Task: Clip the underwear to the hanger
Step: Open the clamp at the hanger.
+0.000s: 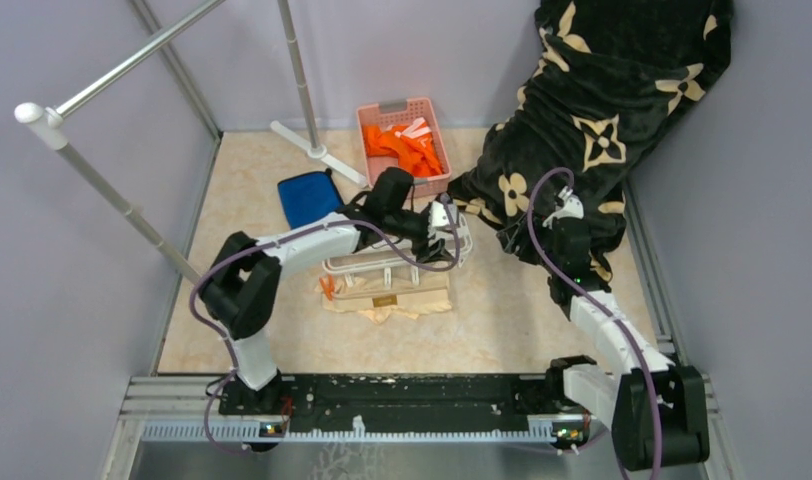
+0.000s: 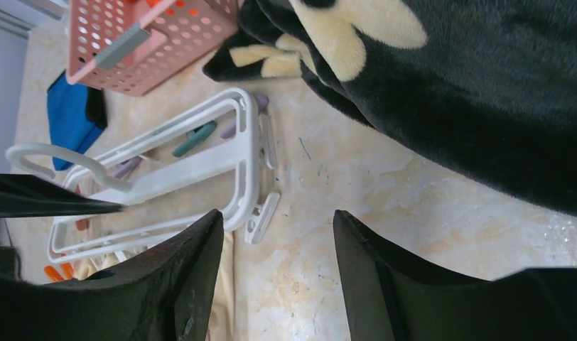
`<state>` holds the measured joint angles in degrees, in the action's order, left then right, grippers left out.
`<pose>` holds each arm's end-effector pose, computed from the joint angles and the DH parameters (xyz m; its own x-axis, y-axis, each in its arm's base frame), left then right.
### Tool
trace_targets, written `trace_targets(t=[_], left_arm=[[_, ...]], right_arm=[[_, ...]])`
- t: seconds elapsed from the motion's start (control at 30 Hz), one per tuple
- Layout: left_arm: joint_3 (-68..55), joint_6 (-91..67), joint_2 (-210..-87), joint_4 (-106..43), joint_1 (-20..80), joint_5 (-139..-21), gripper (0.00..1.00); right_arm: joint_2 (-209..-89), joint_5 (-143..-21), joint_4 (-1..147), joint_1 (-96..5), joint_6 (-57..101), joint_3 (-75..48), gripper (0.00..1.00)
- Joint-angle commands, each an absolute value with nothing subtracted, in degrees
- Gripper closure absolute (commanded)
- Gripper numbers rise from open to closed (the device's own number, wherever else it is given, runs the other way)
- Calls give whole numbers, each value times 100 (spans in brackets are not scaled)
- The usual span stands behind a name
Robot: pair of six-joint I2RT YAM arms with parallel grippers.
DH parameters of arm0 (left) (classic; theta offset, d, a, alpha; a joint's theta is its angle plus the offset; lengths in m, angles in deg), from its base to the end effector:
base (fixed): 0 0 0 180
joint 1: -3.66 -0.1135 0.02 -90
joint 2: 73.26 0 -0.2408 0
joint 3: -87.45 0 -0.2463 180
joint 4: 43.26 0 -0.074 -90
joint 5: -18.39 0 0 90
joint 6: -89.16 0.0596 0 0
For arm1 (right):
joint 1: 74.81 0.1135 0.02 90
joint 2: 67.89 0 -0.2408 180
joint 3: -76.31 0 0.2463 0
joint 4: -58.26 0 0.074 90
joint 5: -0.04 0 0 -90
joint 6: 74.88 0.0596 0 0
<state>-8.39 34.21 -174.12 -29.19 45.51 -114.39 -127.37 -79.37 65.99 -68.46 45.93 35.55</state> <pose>0.2728 -0.2987 0.2190 0.2189 0.3698 -0.9030 0.9756 -0.0672 0.2090 0.2469 0.0385 0.1828 -0.5197 0.4487 -0.7270 -0.0071 0.8487 0.5289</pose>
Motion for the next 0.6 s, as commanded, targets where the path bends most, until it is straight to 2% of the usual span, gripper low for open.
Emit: trace_targets(t=[0.0,0.2,0.43,0.57], left_arm=[[-273,4070,-18025,-1879,4703,-11670,32],[-165,3812,-18322,-1769,4790,-11264,34],[-268,3291,-18444,-2195,4792,-10463,27],[-232,3199,-18543,-2333,4796,-10201,29]], right_arm=[[-12228,-8017,6521,-6839,4540,3548,42],[-12019,-7993,6654,-6844,4425,3653,42],[-11939,-7841,6667,-6839,4358,3670,42],[-11975,-7747,6665,-6839,4296,3653,42]])
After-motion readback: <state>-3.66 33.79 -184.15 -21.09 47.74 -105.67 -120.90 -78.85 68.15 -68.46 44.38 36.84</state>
